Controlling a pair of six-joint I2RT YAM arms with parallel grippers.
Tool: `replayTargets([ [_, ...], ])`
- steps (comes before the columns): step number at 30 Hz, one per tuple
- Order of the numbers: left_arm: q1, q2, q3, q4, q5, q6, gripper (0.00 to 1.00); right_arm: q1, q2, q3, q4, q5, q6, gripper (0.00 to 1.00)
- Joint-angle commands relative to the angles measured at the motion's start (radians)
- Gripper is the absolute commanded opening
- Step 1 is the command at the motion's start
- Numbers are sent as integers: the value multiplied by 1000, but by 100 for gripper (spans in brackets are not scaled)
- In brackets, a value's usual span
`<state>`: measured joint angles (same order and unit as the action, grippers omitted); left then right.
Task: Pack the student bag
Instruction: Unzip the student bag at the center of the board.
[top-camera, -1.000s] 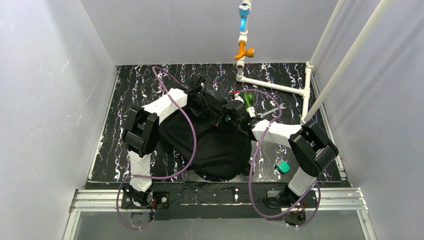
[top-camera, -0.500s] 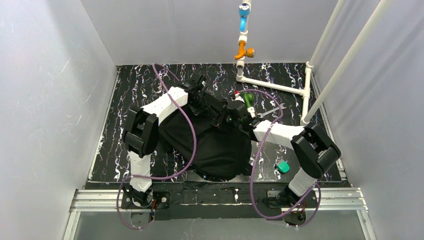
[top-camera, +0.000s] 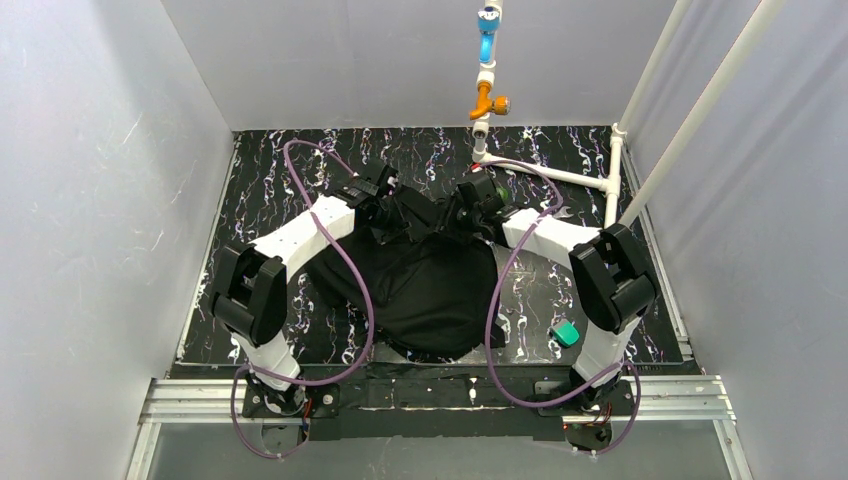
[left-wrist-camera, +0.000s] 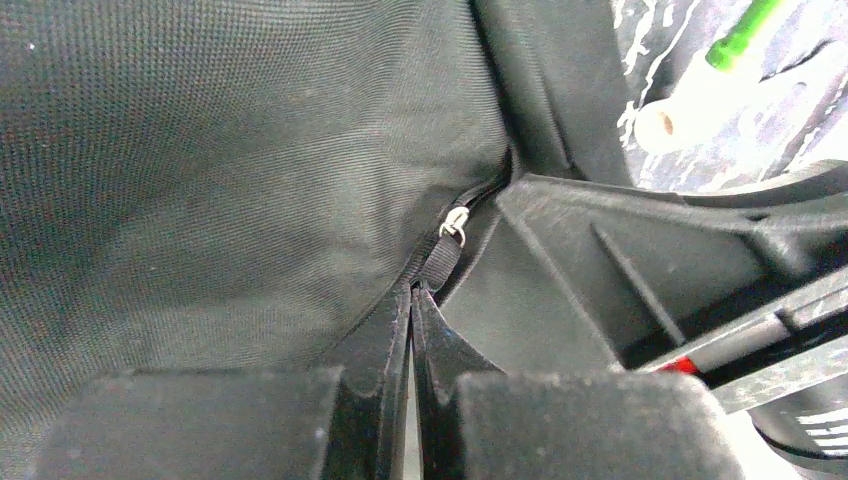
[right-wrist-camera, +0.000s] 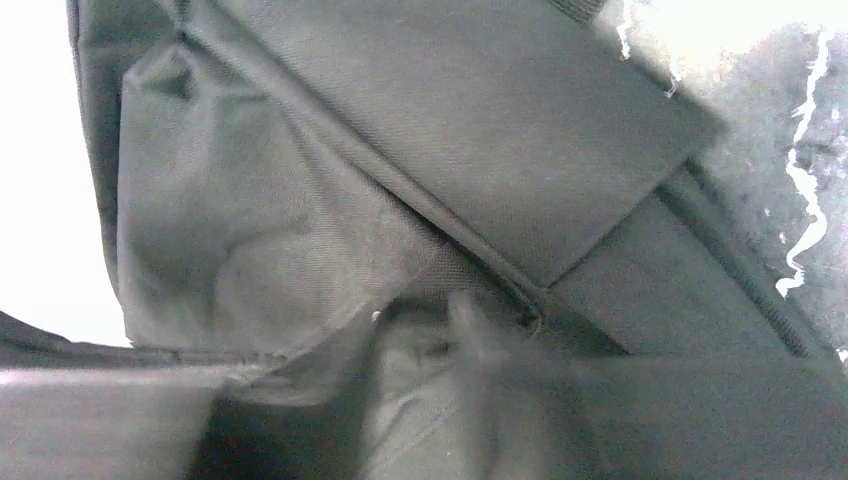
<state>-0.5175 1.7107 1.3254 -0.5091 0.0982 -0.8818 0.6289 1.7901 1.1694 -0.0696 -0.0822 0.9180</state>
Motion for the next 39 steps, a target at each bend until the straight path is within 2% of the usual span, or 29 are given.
replayTargets([
  [1,-15,-111,-48,-105,-45,61,0,20,32,2,-2,133,-9,1],
  [8,-16,-306,-189,-188,-84,96,0,13,42,-32,159,134,-82,1],
  [14,-16,-567,-335,-324,-208,100,0,-8,60,-34,218,121,-185,1],
  [18,-16,-687,-429,-397,-231,61,0,-12,73,-8,223,77,-264,1],
  [22,-17,-732,-492,-366,-220,28,0,-4,55,54,146,27,-335,1],
  [23,-16,-727,-493,-347,-210,37,0,5,48,93,66,36,-347,5],
  [25,-16,-708,-475,-339,-204,49,0,40,18,146,-69,90,-355,32],
  [28,-16,-688,-457,-338,-209,56,0,116,-38,164,-183,176,-283,65],
  [30,-16,-685,-450,-342,-210,64,0,167,-56,152,-215,198,-189,80],
  [31,-17,-688,-451,-342,-210,66,3,187,-53,152,-241,199,-137,83],
  [34,-17,-707,-458,-341,-200,79,40,219,-34,168,-304,201,-79,88],
  [35,-17,-718,-459,-338,-195,85,53,219,-47,177,-337,250,-94,90],
  [37,-16,-732,-454,-334,-179,103,68,218,-103,174,-355,343,-181,94],
  [39,-17,-742,-446,-328,-161,122,78,203,-158,165,-358,358,-301,98],
])
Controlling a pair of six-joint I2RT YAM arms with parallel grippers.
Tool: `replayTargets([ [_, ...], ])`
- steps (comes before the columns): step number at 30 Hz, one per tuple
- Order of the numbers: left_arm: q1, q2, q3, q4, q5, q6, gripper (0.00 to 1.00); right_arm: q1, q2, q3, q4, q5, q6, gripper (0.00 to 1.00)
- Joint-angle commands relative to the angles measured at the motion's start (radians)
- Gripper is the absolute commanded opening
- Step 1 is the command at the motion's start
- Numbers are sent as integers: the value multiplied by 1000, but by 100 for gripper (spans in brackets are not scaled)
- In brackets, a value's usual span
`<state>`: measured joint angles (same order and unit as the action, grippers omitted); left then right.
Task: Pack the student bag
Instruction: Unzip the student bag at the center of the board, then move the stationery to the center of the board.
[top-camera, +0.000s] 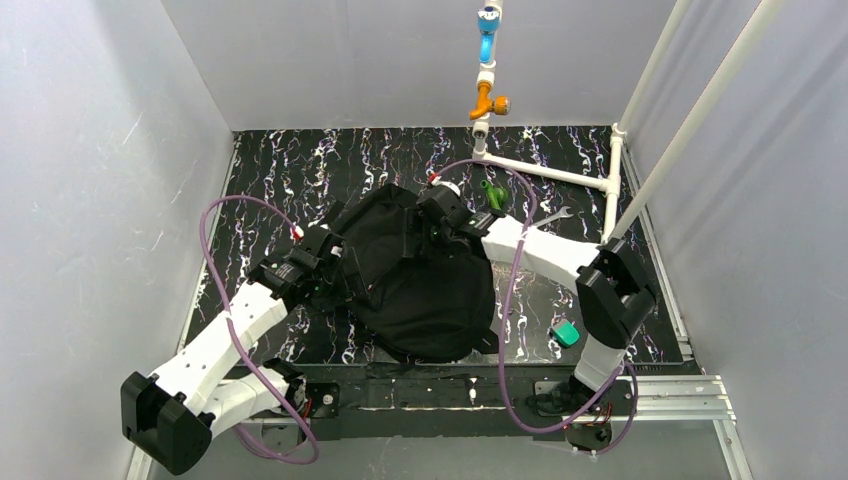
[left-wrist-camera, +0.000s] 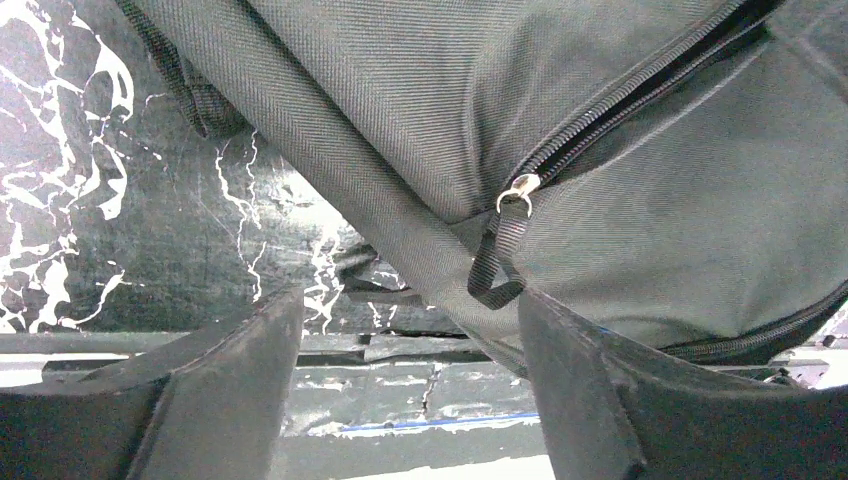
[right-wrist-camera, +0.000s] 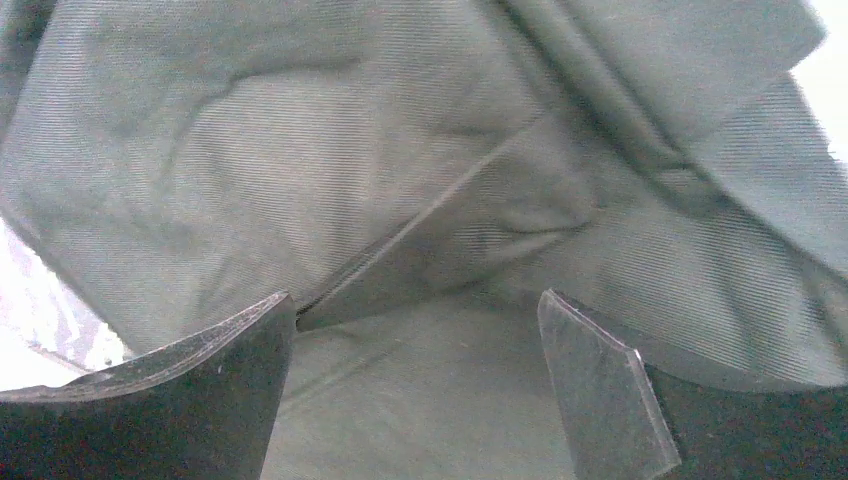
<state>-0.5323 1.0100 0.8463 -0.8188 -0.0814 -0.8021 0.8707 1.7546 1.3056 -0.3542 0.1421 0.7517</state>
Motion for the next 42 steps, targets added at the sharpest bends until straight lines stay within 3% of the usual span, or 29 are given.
replayTargets([
  [1,-2,-43,41,-13,28,57,81,-58,-145,30,-92,109,-189,99],
  [4,-1,-38,82,5,62,111,89,-121,-206,12,-185,66,-296,98],
  [8,-1,-37,145,37,97,184,98,-231,-343,-124,-257,122,-308,98],
  [12,-1,-39,180,67,142,219,98,-387,-481,-254,-347,213,-180,98],
  [16,-2,-32,187,101,208,213,98,-576,-600,-403,-396,91,-53,98],
  [20,-1,-13,174,136,267,218,98,-671,-633,-473,-523,147,33,98],
  [29,-1,-4,154,157,316,234,98,-760,-750,-645,-585,110,76,98],
  [34,-1,8,159,167,337,242,98,-760,-686,-706,-517,4,-8,98],
  [40,-1,29,171,173,348,242,98,-756,-674,-724,-455,20,-45,98],
  [42,-1,36,173,179,359,236,98,-754,-663,-732,-432,9,-49,93],
])
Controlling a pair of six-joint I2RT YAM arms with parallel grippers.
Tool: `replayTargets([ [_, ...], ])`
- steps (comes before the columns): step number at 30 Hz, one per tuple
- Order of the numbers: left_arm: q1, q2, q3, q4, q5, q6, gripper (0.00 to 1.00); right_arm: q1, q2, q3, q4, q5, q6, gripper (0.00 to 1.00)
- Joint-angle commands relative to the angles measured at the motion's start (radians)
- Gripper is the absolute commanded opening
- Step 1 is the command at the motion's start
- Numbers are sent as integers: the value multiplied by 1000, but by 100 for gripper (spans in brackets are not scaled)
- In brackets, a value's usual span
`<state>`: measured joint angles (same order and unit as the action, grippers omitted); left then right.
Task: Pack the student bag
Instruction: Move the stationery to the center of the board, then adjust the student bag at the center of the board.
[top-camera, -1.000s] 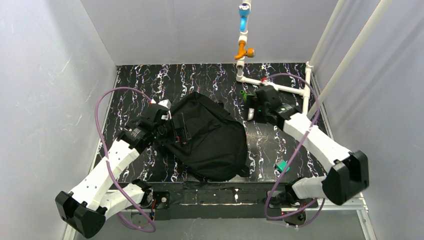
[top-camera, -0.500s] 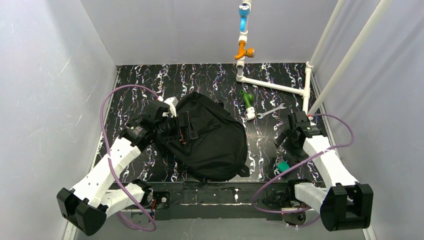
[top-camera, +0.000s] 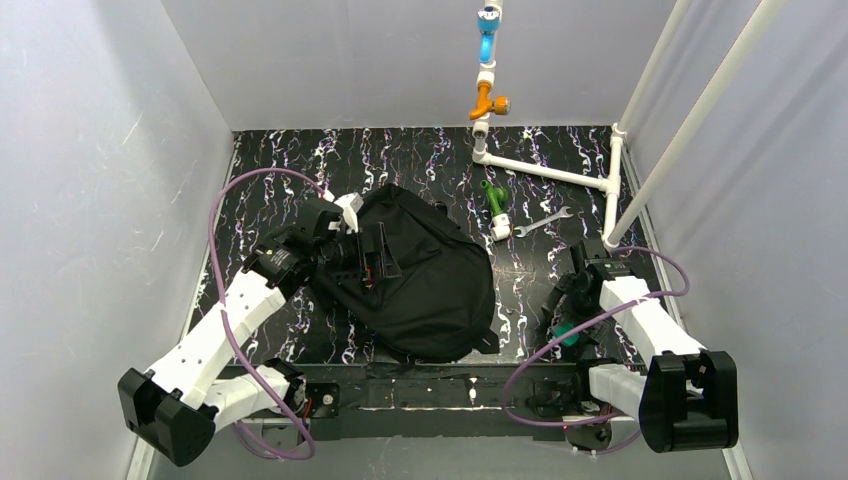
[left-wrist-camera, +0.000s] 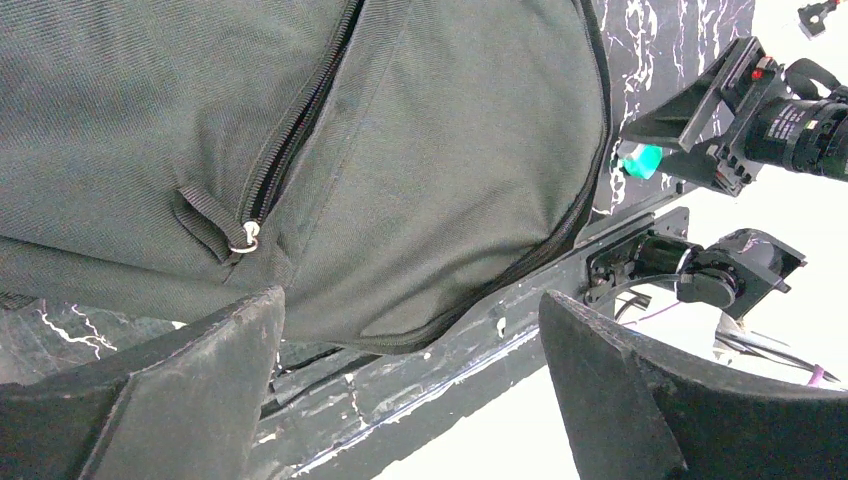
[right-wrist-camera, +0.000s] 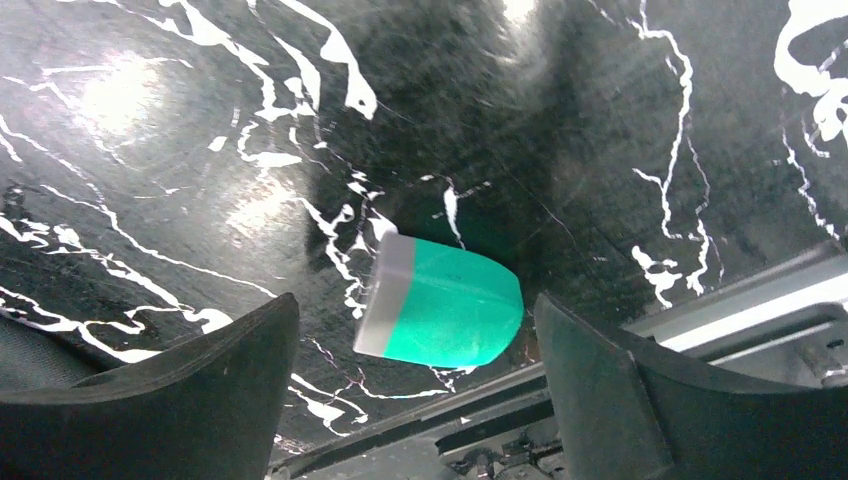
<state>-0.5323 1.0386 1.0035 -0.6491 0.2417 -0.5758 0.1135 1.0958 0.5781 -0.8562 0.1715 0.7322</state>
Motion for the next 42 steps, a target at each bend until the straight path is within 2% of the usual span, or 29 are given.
replayTargets([
  [1,-1,9,15,11,40,5,98,6,8,-12,93,-37,-34,86],
  [3,-1,10,15,16,43,-4,98,19,42,-20,133,-57,-34,74],
  [6,-2,13,16,19,50,-9,98,57,105,6,197,-39,-35,62],
  [11,-1,19,25,14,45,-10,98,185,223,125,298,15,-21,54],
  [14,-2,38,35,11,26,1,98,237,315,219,363,76,-57,54],
  [15,0,107,68,-16,-39,28,98,244,472,327,368,146,-126,59],
  [17,9,146,87,-12,-69,41,98,245,536,372,356,167,-173,69],
  [22,35,268,123,82,-36,57,90,258,572,429,334,141,-282,97],
  [23,39,305,128,122,-16,56,88,260,559,435,333,131,-293,98],
  [28,41,449,137,192,94,61,73,282,469,491,283,132,-332,98],
  [33,19,429,19,332,190,-7,64,361,369,568,264,93,-289,98],
  [37,-31,388,-60,414,175,-49,65,430,347,588,408,-83,-159,98],
  [40,-67,378,-107,452,154,-71,65,473,395,582,559,-211,-29,98],
  [42,-90,371,-120,452,133,-65,66,507,459,601,610,-233,56,95],
])
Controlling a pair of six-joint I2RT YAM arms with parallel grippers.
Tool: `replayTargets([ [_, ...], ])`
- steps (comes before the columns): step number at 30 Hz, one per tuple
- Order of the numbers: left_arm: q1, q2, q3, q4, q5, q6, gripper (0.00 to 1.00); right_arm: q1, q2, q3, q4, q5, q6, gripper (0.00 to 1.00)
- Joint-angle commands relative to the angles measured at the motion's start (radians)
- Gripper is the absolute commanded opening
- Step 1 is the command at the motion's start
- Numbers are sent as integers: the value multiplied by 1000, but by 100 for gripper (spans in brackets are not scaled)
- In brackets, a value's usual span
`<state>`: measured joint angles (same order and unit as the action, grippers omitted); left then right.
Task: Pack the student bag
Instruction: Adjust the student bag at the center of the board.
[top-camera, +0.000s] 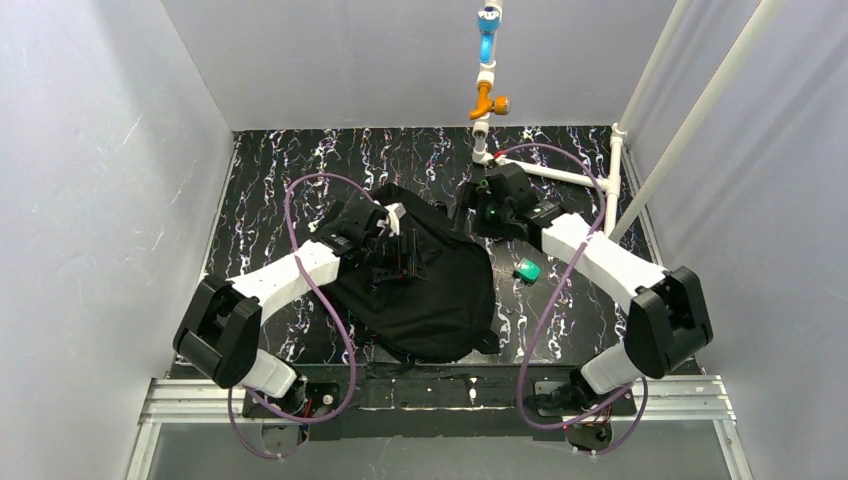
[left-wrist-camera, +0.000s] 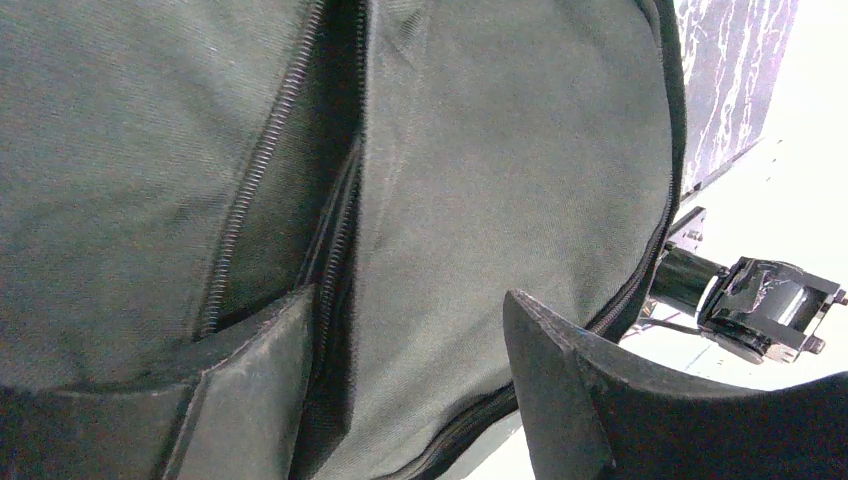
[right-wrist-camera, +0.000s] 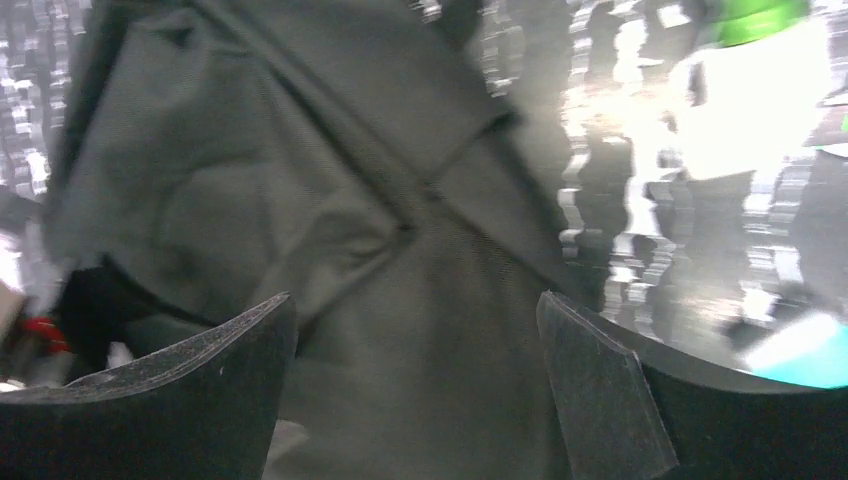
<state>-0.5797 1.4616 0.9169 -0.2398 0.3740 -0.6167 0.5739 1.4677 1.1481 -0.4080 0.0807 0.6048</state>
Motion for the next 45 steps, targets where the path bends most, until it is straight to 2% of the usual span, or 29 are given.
replayTargets([
  [1,-50,-55,-39,38,-9,-22,67,62,130,52,154,-146,214,95],
  [4,-53,-65,-47,19,-24,-10,73,122,232,109,105,-130,280,96],
  [9,-55,-78,-53,-2,-41,20,77,204,348,175,52,-51,278,98],
  [13,-55,-99,-54,-18,-62,32,79,240,390,193,-23,21,256,94],
  [14,-55,-112,-51,-32,-73,37,80,244,373,143,-7,30,256,86],
  [15,-55,-128,-46,-46,-87,45,82,248,347,93,30,33,258,74],
  [19,-50,-191,-17,-120,-139,81,88,247,230,-117,290,-29,257,49],
  [22,-39,-211,11,-172,-184,106,90,247,211,-175,396,-54,222,29],
  [24,-20,-215,25,-199,-226,110,90,247,212,-204,483,-72,196,6],
  [25,-7,-214,27,-200,-232,112,89,247,212,-222,527,-73,181,1],
  [27,13,-186,54,-205,-243,123,84,247,222,-249,596,-103,170,1],
  [29,13,-112,121,-241,-247,174,76,247,239,-239,594,-106,166,1],
  [31,0,-60,171,-259,-285,213,76,247,244,-232,595,-122,171,1],
  [36,-70,77,298,-346,-517,328,77,245,221,-234,570,-108,187,1],
  [40,-109,191,388,-436,-677,373,63,242,209,-229,561,-110,184,1],
  [45,-141,248,407,-445,-814,420,58,241,210,-229,558,-123,193,1],
])
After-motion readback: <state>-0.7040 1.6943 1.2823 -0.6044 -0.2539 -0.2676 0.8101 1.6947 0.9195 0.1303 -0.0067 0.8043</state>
